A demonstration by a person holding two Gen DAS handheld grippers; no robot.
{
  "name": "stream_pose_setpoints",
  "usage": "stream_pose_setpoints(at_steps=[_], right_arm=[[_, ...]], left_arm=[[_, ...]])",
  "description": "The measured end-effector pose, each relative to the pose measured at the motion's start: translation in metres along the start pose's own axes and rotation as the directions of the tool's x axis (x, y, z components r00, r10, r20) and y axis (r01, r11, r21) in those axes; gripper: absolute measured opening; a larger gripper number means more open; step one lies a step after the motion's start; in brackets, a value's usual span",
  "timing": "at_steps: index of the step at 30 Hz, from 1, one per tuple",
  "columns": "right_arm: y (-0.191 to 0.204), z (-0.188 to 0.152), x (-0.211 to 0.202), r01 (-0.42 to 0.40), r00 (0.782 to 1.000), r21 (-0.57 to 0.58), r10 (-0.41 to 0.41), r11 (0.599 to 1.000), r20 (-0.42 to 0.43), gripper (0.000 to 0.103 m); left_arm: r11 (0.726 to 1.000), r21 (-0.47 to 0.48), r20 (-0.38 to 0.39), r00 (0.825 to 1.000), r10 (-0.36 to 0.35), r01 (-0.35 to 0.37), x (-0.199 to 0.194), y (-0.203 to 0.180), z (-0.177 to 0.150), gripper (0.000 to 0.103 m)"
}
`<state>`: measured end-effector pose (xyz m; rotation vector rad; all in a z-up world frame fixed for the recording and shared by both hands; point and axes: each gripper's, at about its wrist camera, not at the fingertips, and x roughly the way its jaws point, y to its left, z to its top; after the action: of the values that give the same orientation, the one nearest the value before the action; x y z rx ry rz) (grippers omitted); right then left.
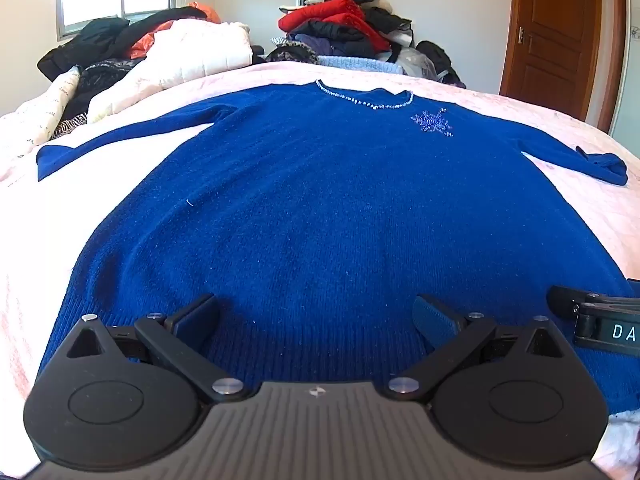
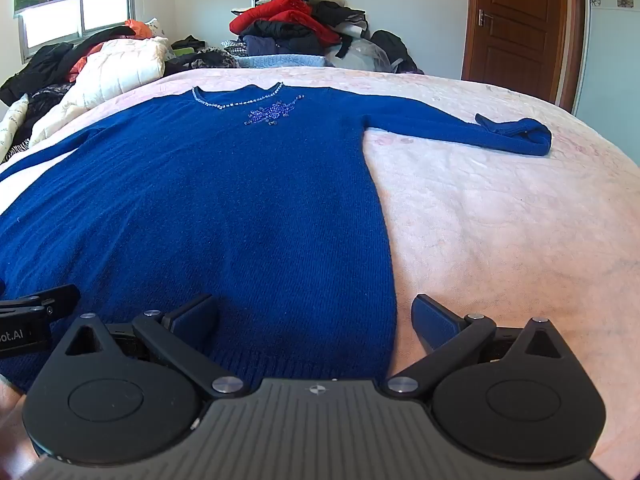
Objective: Fold small clothes
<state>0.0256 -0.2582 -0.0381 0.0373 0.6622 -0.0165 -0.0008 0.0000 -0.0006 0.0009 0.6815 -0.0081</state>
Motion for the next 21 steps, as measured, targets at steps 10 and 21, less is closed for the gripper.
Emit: stream_pose_setpoints(at_steps=[10, 21], right_arm=[[0.001, 0.000, 0.000, -0.001, 1.000, 0.000, 0.001, 1.000, 0.002, 0.103], [0.001, -0.001, 0.000, -0.001, 1.000, 0.002, 0.001, 1.000, 0.003, 0.103]], left_arm=[[1.000, 0.007, 0.103, 0.995, 0.011, -0.012, -0.010, -0.004, -0.014, 0.103], [1.000, 0.016, 0.130, 0.992, -0.002, 0.000, -0.009, -0.001, -0.019, 0.103]])
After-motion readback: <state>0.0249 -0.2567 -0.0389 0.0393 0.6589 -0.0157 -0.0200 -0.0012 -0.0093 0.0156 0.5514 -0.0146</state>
